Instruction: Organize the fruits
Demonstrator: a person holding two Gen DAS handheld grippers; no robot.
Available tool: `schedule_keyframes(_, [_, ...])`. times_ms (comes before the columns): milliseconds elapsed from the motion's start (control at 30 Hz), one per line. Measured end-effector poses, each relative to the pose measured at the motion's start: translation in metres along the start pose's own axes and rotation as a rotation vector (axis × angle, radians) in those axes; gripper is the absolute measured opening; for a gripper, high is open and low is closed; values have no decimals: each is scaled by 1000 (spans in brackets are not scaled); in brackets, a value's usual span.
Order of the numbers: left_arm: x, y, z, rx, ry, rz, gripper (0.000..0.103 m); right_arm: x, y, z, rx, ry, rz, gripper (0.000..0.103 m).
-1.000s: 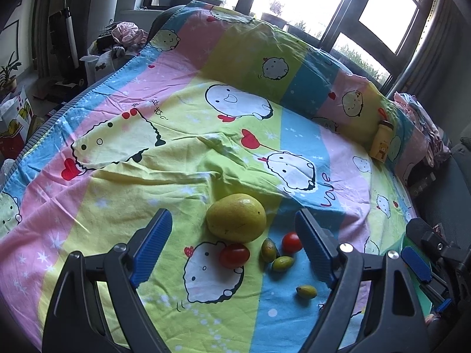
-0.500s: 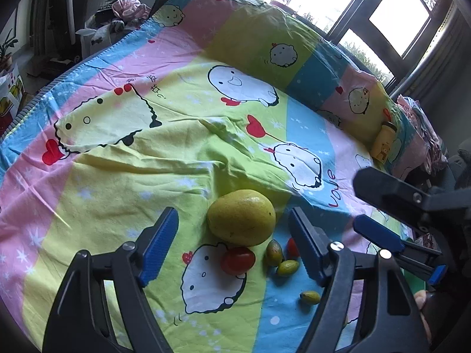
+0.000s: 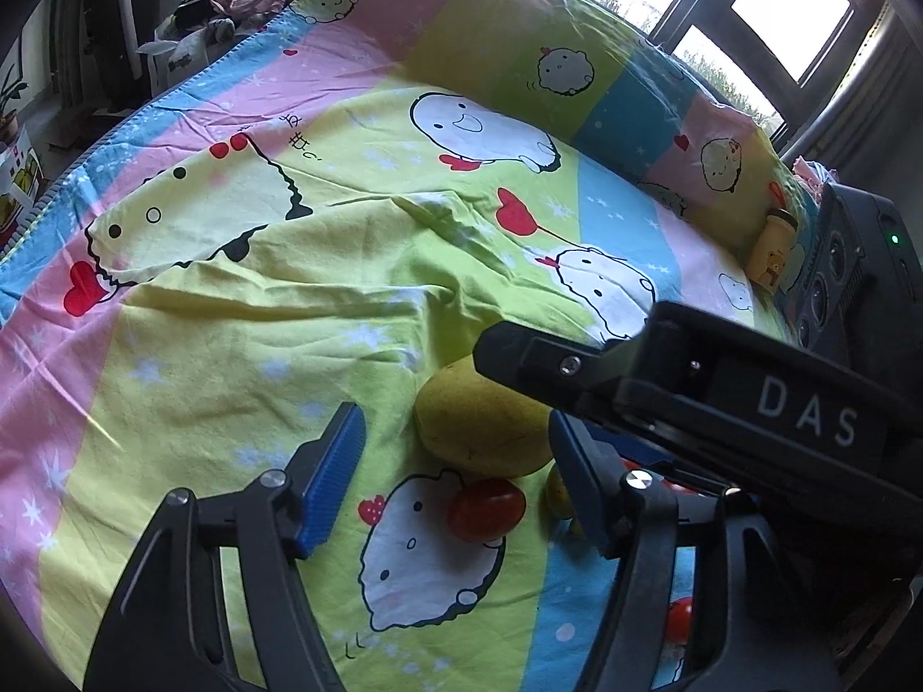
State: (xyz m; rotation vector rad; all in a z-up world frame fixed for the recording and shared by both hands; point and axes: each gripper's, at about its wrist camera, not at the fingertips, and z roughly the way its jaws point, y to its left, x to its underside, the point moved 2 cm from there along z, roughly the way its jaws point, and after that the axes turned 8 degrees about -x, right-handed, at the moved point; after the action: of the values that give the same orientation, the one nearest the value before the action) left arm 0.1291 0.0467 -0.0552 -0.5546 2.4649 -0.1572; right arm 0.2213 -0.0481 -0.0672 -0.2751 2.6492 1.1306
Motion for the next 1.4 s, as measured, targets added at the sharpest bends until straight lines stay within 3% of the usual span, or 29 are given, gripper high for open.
schedule_keyframes(267, [2,2,2,14,-5,20,64,-1,3,8,-6,12,-30,75])
schedule_keyframes(333, [2,1,2,13,-10,35,64,0,0,10,-6,26,-23,71])
schedule_keyframes(367, [2,2,2,16,-10,38,64,0,-4,12,2,38,-8,65])
schedule_keyframes(533, [3,2,0,15,-21,48,62,3,-5,12,6,32,-17,64])
schedule_keyframes(667, [6,-4,-11,37,-39,70,46,8,-1,10,-33,44,-9,63])
schedule_keyframes(900, [15,-19,-19,73,-27,108,45,20,-4,-8,8,-3,10,63])
schedule_keyframes(1400, [37,-70,-84,175,-171,274,45,51,4,-99,-1,-243,2,63])
